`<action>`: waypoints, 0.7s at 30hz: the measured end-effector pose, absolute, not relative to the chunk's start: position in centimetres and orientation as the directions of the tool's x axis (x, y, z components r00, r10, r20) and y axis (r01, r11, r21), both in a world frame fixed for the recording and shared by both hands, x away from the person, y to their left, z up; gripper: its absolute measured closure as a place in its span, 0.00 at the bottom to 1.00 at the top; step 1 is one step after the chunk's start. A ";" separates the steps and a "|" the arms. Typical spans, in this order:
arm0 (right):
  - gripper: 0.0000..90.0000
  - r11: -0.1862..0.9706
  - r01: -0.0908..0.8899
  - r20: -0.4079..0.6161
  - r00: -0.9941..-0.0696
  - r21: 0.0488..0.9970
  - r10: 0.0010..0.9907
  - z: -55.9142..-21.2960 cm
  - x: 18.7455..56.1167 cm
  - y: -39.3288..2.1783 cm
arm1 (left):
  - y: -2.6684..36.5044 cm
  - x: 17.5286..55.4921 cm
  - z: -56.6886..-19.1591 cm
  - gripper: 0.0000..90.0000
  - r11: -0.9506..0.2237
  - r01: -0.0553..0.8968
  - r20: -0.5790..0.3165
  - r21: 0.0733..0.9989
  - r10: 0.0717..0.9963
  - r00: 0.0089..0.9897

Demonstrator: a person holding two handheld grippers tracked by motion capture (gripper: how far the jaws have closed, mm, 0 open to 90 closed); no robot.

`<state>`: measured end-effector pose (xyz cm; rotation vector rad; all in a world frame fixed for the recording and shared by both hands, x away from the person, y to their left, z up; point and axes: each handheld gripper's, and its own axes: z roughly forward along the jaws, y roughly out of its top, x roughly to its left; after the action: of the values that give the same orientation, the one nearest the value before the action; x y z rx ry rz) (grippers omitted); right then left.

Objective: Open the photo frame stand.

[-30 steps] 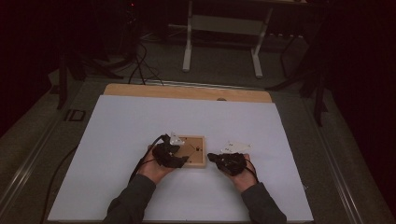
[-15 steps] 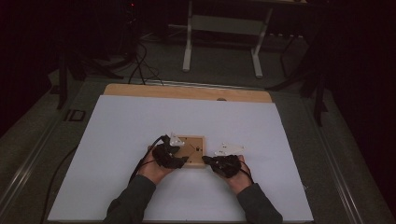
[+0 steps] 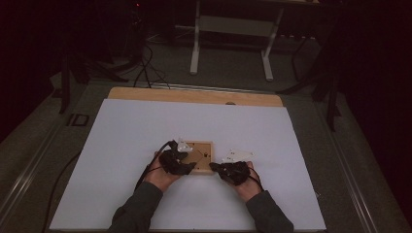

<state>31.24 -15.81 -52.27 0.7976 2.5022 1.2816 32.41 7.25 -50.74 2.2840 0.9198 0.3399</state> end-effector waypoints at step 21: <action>1.00 0.488 0.370 0.047 -0.832 0.791 0.553 -52.1 31.3 -15.8 | 6.6 32.7 -48.9 0.57 -0.551 0.516 0.026 0.656 0.699 0.715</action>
<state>31.34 -15.77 -52.11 0.7938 2.5194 1.2600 32.66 6.59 -48.92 2.2842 0.9188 0.3770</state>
